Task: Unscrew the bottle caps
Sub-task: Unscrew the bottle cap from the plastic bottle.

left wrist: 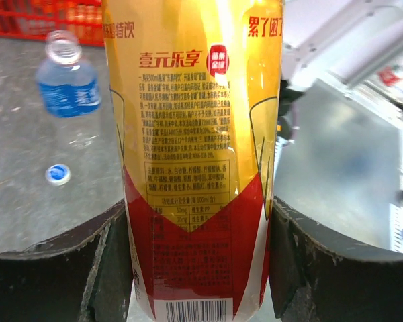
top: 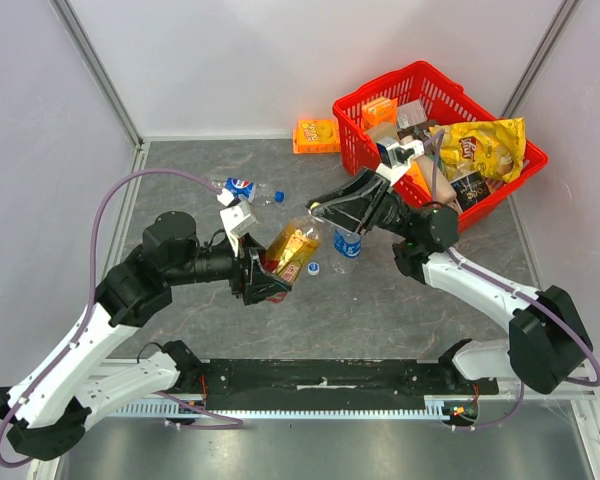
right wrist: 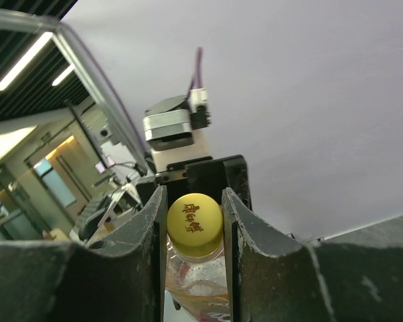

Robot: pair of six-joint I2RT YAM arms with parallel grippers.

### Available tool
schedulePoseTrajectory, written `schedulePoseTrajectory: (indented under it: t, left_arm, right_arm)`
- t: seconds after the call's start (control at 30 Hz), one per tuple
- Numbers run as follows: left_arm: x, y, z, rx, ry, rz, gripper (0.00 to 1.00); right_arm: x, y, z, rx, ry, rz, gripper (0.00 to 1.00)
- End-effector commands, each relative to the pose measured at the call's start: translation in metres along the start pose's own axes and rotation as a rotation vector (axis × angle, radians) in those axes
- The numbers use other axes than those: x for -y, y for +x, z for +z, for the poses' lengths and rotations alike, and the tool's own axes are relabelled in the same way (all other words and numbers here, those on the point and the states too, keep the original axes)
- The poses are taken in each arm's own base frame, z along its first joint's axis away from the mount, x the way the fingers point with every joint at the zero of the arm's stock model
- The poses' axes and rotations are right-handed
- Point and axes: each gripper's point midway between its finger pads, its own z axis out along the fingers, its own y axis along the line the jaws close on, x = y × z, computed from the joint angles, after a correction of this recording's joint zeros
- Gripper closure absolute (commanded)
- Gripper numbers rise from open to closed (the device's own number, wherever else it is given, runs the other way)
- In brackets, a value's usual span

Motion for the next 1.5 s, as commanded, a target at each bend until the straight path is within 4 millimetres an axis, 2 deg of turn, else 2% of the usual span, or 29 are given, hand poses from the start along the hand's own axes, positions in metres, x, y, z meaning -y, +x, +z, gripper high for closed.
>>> schedulePoseTrajectory:
  t: [0.0,0.2,0.37,0.63,0.7,0.8,0.93,1.0,1.1,1.27,1.37,1.47]
  left_arm:
    - [0.069,-0.020,-0.011,0.026,0.381,0.025,0.98]
    - [0.100,-0.032,-0.029,0.057,0.556,0.051,0.98]
    - [0.108,-0.037,-0.034,0.074,0.600,0.057,0.98]
    - [0.102,-0.036,-0.029,0.079,0.566,0.047,0.98]
    - [0.100,-0.037,-0.028,0.085,0.551,0.049,0.98]
    - [0.093,-0.039,-0.026,0.098,0.495,0.050,0.98]
    - [0.085,-0.042,-0.028,0.132,0.414,0.067,0.98]
    - [0.080,-0.044,-0.029,0.145,0.375,0.072,0.98]
    - [0.072,-0.044,-0.030,0.150,0.317,0.074,0.98]
    - [0.058,-0.039,-0.029,0.139,0.229,0.068,0.98]
    - [0.044,-0.031,-0.025,0.116,0.153,0.051,0.98]
    - [0.024,-0.022,-0.022,0.090,0.047,0.032,0.98]
  right_arm:
    - [-0.091,-0.008,0.001,-0.034,-0.332,-0.209,1.00]
    - [-0.131,-0.005,-0.007,-0.081,-0.457,-0.324,1.00]
    - [-0.153,-0.008,-0.015,-0.040,-0.490,-0.428,1.00]
    - [-0.151,-0.012,-0.012,-0.032,-0.467,-0.417,0.96]
    - [-0.148,-0.014,-0.010,-0.024,-0.451,-0.408,0.88]
    - [-0.137,-0.019,-0.005,-0.005,-0.393,-0.373,0.60]
    - [-0.132,-0.028,-0.003,0.055,-0.351,-0.347,0.31]
    - [-0.130,-0.032,-0.004,0.081,-0.333,-0.332,0.19]
    - [-0.121,-0.041,-0.001,0.123,-0.268,-0.290,0.10]
    - [-0.096,-0.055,0.000,0.178,-0.101,-0.257,0.02]
    - [-0.071,-0.058,0.000,0.174,0.045,-0.271,0.02]
    - [-0.037,-0.056,0.001,0.096,0.234,-0.288,0.02]
